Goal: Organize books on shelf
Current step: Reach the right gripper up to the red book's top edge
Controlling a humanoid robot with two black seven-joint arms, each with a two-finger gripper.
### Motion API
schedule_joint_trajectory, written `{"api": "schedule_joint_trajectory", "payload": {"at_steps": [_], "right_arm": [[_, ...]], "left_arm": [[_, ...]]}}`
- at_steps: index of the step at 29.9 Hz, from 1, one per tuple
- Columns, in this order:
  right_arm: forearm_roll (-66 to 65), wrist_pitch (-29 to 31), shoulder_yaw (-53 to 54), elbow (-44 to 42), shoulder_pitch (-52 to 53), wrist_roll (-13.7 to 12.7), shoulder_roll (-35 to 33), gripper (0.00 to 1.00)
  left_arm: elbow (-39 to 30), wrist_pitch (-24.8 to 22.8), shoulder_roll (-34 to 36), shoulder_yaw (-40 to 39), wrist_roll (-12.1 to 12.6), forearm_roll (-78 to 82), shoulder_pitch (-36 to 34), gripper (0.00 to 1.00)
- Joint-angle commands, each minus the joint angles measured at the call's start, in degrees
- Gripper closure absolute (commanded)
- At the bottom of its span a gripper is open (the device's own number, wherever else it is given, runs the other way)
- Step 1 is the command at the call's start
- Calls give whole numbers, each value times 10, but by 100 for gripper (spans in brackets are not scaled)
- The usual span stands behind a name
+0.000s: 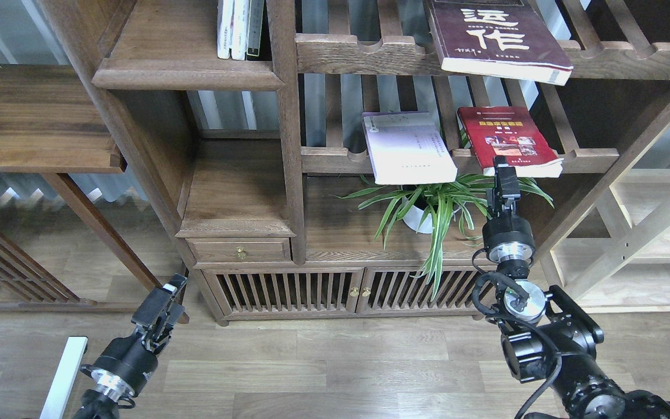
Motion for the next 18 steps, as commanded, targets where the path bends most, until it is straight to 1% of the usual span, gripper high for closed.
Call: {"api": "schedule_joint_trajectory", "payload": {"at_steps": [1,8,18], "right_arm": [[0,-26,6,-4,10,0,0,0],[0,-57,6,-21,35,0,0,0],[0,-68,22,-38,49,0,0,0]], "left_arm": [[-1,0,7,0,0,-1,5,1],[0,0,13,-10,0,-1,13,1],[0,0,16,-18,0,-1,24,1]]}}
